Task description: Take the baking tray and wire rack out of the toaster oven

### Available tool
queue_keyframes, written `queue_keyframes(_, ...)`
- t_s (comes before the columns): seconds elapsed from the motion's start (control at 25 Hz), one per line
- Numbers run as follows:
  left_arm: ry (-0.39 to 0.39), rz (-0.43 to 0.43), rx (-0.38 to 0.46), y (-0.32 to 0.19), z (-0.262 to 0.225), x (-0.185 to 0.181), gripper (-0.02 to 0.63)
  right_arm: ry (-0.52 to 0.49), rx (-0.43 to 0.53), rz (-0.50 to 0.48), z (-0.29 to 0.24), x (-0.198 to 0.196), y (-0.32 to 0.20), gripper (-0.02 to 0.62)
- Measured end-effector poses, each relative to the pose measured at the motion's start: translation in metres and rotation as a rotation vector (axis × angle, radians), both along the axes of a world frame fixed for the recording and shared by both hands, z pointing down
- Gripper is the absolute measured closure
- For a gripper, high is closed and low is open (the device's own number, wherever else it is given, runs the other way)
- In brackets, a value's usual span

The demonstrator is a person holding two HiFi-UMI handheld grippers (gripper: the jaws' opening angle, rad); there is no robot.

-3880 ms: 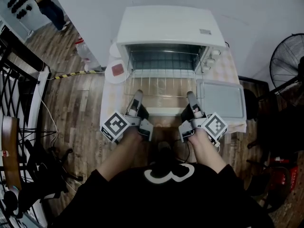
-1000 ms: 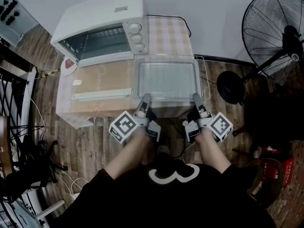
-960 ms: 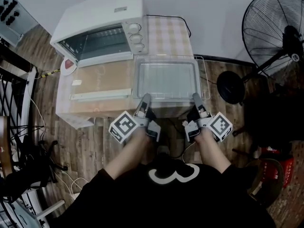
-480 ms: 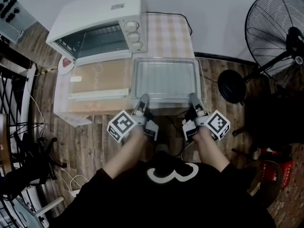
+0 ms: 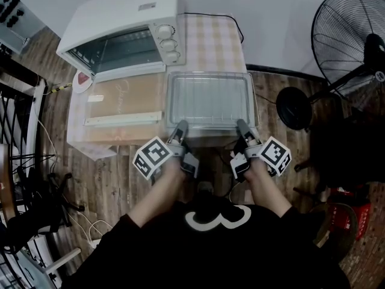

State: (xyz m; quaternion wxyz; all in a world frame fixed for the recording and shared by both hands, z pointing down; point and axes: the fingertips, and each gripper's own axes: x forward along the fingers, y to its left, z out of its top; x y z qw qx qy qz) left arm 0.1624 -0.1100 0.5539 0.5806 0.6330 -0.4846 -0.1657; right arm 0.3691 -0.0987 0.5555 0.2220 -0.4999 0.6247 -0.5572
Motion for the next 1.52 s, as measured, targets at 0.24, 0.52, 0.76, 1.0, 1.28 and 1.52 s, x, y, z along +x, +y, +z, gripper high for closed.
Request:
queue_keyframes(0.24, -0.017, 0.034, -0.028, -0.002, 0.000, 0.006, 0.423, -0.015, -0.086, -0.042, 0.002, -0.008, 0.004, 0.425)
queue_keyframes(0.52, -0.037, 0.065, -0.060, 0.000, -0.003, 0.005, 0.373, 0.002, -0.156, -0.149, -0.001, -0.014, 0.010, 0.348)
queue_keyframes(0.76, -0.013, 0.089, -0.074, 0.003, -0.003, 0.007, 0.348, 0.054, -0.211, -0.230, 0.003, -0.021, 0.020, 0.295)
queue_keyframes(1.0, 0.013, 0.129, -0.094, 0.018, 0.006, 0.007, 0.322, 0.022, -0.217, -0.212, 0.009, -0.021, 0.025, 0.270)
queue_keyframes(1.28, 0.011, 0.184, -0.092, 0.027, 0.006, -0.001, 0.307, -0.016, -0.206, -0.174, 0.014, -0.030, 0.037, 0.270)
queue_keyframes(1.52, -0.041, 0.236, -0.073, 0.045, 0.009, -0.010, 0.305, 0.031, -0.119, -0.212, 0.001, -0.046, 0.051, 0.283)
